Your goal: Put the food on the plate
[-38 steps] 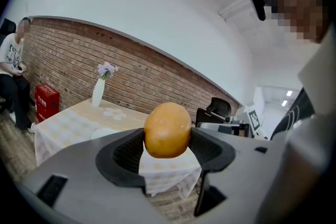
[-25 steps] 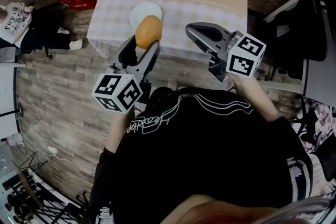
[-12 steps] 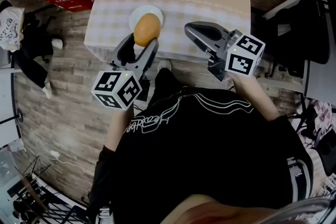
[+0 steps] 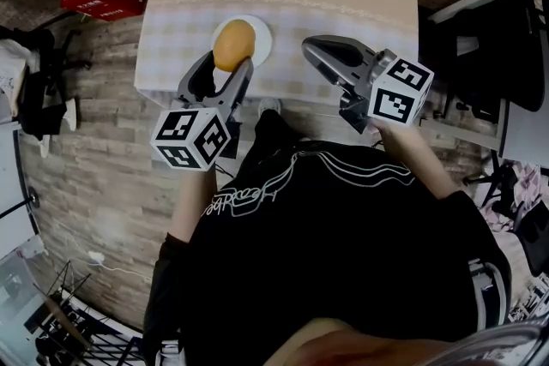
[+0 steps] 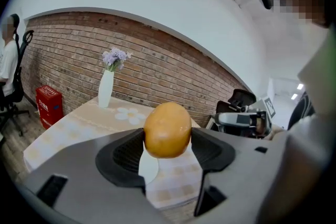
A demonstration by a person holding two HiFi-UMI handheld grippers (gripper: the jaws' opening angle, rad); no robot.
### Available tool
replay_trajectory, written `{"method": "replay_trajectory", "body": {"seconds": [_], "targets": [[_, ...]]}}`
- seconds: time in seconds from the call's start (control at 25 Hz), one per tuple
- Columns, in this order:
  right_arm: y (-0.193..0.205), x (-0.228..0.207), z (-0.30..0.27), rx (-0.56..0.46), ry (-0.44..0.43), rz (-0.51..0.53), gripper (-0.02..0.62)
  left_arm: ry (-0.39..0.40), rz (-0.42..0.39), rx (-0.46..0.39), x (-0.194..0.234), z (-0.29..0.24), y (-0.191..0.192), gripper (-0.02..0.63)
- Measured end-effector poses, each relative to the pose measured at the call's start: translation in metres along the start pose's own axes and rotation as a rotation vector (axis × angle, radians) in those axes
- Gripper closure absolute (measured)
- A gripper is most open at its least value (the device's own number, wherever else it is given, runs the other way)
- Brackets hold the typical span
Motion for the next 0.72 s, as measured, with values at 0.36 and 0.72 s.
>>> {"method": "replay_trajectory", "body": {"seconds": [0.36,0.72], "targets": [[0.012,-0.028,-0.018,0.019,0.050,-0.047,0.598,-0.038,-0.024,0.075,0.047,-0.040,0.007,0.325],[0.032,-0.041,-0.025,0.048,0.083,-0.088,0.598,-0.086,-0.020,0.145,0.087,-0.065,0.033,0.325]]}}
Point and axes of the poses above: the fingertips, and each gripper's own axes: z backward along the fingers, x to its left, y out of its underside, the point moved 3 cm from there along z, backward along the fingers, and after that the axes turned 15 degrees about z, right-handed, at the moved point
